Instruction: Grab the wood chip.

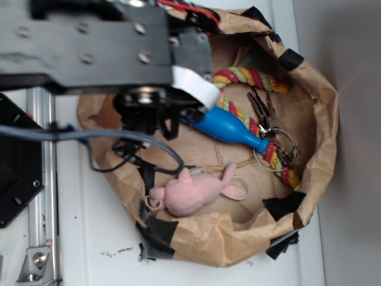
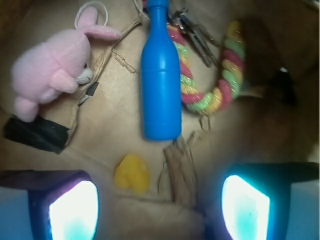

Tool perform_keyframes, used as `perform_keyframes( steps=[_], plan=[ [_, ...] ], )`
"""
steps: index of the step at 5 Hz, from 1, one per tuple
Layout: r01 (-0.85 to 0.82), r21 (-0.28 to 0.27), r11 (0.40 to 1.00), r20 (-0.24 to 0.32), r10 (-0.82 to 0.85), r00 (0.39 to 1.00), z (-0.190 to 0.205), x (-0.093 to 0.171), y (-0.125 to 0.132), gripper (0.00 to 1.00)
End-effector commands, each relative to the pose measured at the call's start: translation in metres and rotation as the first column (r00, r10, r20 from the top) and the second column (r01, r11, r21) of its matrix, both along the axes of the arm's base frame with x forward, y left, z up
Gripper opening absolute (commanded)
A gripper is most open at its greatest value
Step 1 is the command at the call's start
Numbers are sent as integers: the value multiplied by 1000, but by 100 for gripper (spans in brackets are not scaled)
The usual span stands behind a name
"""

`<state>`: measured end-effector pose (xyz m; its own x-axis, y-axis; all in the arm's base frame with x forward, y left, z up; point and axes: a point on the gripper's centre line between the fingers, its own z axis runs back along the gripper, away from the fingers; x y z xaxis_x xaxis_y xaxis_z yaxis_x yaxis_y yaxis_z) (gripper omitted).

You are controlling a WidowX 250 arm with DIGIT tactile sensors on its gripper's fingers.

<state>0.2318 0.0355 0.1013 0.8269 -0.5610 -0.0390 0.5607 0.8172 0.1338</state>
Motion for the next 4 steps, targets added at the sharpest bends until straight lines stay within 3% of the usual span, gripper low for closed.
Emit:
perform_keyframes(
  steps=[1,2,4],
  plan=[
    [-8,6,1000,29,8,1000,6,2,-1,100],
    [-8,6,1000,29,8,1000,6,2,-1,100],
    [-10,35,999,16,10,1000,-6,-14,27,100]
  ],
)
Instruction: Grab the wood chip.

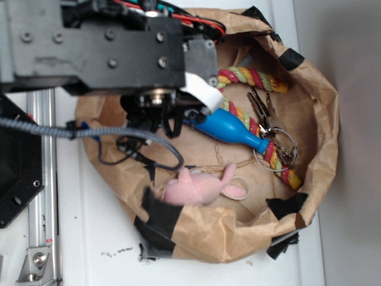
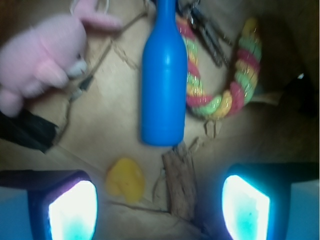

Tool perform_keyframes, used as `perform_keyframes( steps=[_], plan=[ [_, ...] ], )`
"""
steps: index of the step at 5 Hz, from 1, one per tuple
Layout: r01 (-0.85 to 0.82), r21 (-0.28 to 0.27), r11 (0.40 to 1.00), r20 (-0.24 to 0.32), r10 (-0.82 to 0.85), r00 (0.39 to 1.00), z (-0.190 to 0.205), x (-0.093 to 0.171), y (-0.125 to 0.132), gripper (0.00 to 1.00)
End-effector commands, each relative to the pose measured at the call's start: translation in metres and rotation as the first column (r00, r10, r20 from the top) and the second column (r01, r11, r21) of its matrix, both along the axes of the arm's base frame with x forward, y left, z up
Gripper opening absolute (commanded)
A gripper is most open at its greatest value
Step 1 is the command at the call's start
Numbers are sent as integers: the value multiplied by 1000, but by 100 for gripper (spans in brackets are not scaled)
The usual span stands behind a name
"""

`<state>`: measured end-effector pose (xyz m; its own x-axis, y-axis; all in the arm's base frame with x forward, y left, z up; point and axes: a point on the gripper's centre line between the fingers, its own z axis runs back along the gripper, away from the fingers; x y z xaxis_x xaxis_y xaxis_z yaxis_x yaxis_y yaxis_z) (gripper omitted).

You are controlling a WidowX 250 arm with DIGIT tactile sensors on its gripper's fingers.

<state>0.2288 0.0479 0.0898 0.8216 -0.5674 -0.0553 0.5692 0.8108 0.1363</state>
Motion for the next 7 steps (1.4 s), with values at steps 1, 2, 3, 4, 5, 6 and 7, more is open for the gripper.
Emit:
perform_keyframes(
  steps=[1,2,3,4,5,6,7],
  plan=[
    [1,20,1000,45,-2,999,1,-15,31,100],
    [35,65,997,-18,-34,999,-17,-4,29,100],
    [100,75,992,-45,-97,994,-21,13,9,100],
    [151,68,986,-23,-149,989,-11,19,-10,100],
    [118,75,990,-33,-116,993,-11,11,2,100],
    [89,82,993,-46,-85,995,-15,2,21,100],
    [97,83,992,-62,-92,994,-21,-5,29,100]
  ],
)
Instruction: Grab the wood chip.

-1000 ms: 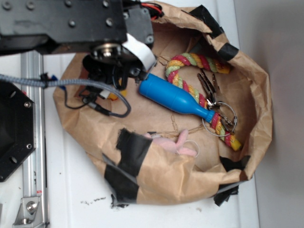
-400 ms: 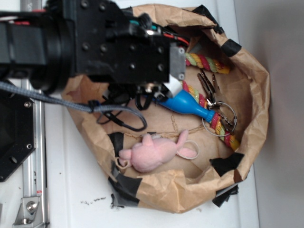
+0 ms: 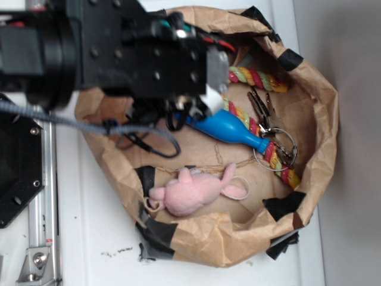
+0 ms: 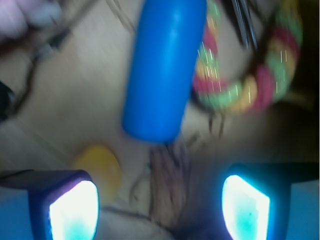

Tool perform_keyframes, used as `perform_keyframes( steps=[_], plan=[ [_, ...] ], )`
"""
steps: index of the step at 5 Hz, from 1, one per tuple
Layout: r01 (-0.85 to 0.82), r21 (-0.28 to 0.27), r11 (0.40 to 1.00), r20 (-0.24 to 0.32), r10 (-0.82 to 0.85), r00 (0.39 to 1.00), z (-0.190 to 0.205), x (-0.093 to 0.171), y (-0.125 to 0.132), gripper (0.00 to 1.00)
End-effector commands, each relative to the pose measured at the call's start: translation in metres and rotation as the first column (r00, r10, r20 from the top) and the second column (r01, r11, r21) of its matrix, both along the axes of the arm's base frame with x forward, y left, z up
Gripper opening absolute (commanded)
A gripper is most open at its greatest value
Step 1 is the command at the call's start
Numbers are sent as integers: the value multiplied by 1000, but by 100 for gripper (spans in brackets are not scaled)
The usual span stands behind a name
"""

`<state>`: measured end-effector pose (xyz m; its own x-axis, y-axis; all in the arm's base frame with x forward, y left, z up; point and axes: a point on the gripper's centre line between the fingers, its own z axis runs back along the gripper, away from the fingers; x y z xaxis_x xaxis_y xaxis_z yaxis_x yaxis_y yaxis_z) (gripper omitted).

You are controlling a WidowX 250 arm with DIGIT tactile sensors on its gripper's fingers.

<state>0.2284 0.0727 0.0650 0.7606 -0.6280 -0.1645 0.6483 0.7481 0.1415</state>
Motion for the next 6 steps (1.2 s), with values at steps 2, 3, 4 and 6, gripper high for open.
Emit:
perform_keyframes(
  steps=[2,3,4,6],
  plan=[
    [60,17,998,30,-60,998,-19,-8,14,100],
    [120,0,993,49,-119,992,-38,-5,9,100],
    [115,-56,992,40,-113,993,-48,-4,13,100],
    [110,-66,992,41,-108,993,-53,-5,14,100]
  ],
)
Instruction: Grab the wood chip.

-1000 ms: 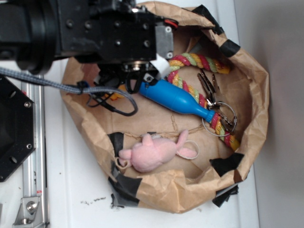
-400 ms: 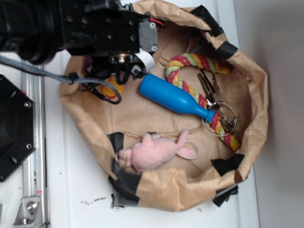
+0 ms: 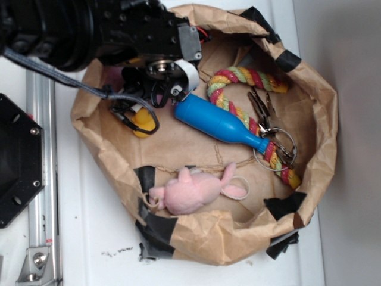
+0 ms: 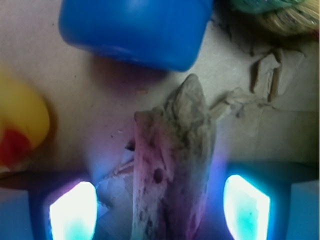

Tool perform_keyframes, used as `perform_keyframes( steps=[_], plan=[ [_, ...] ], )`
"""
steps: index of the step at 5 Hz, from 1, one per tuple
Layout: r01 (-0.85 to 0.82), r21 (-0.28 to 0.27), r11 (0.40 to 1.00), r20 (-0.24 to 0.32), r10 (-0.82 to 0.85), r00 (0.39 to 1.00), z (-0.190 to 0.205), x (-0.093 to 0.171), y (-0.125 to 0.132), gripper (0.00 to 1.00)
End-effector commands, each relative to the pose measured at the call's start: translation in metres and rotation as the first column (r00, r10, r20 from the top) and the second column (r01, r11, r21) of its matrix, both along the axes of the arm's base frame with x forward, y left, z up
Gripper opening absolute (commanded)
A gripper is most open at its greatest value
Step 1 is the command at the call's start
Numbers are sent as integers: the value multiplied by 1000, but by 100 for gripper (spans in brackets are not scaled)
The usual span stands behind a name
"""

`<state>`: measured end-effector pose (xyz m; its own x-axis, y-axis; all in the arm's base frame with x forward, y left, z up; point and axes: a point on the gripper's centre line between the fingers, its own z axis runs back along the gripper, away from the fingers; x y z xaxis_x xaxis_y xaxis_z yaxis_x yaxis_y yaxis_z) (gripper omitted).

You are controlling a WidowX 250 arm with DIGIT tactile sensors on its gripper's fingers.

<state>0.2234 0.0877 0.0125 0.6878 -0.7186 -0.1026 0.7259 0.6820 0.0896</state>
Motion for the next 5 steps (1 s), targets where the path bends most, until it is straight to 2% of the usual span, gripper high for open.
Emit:
perform_keyframes(
  steps=[1,2,5],
  plan=[
    [-11,8,1000,30,11,999,0,0,-1,100],
    [-44,-1,999,46,44,998,1,0,-1,0],
    [-51,14,999,62,50,997,9,1,-5,0]
  ],
)
